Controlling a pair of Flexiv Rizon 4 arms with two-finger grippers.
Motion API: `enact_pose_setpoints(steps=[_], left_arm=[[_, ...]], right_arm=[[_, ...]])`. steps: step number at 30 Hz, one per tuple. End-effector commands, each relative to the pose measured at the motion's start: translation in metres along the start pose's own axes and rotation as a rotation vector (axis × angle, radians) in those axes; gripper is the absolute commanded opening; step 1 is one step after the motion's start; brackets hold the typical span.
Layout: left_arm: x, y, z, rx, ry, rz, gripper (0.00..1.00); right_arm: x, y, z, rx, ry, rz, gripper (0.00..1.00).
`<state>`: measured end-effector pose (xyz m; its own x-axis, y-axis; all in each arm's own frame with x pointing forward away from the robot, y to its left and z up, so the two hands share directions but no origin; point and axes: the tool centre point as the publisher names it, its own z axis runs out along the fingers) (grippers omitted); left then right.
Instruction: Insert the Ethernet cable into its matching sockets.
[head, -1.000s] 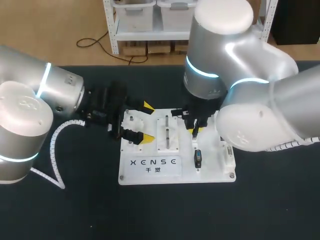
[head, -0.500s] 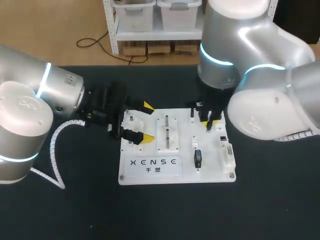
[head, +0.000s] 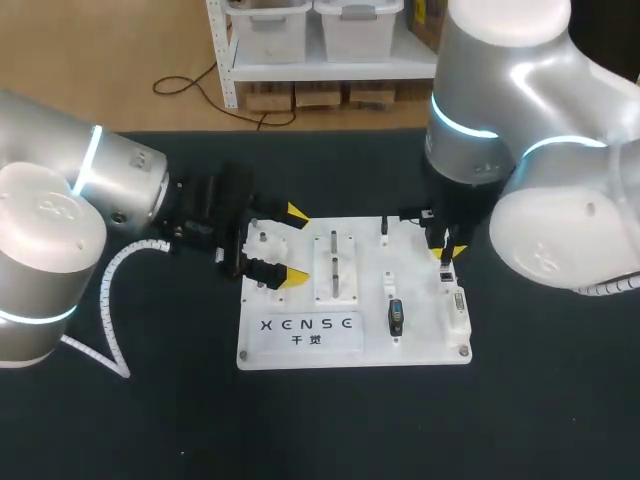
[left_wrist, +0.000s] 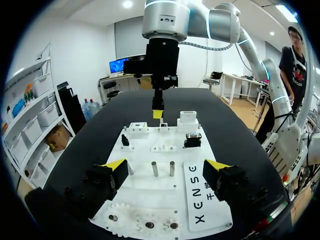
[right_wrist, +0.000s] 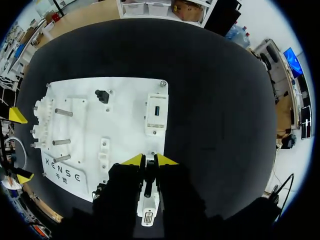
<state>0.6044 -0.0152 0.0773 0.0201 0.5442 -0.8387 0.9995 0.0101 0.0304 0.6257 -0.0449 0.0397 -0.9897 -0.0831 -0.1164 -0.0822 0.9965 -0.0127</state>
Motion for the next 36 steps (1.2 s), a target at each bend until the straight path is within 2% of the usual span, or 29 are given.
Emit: enact_pose_setpoints(steps=[1, 36], left_arm=[[0.001, 0.001, 0.0, 0.0, -0.002, 0.001, 1.0], [0.001, 0.001, 0.0, 0.0, -0.002, 0.001, 1.0]], right_arm=[[0.003, -0.002, 0.002, -0.002, -0.002, 0.002, 0.0], [0.007, -0.004, 0.016, 0.011, 0.016, -0.04, 0.0]])
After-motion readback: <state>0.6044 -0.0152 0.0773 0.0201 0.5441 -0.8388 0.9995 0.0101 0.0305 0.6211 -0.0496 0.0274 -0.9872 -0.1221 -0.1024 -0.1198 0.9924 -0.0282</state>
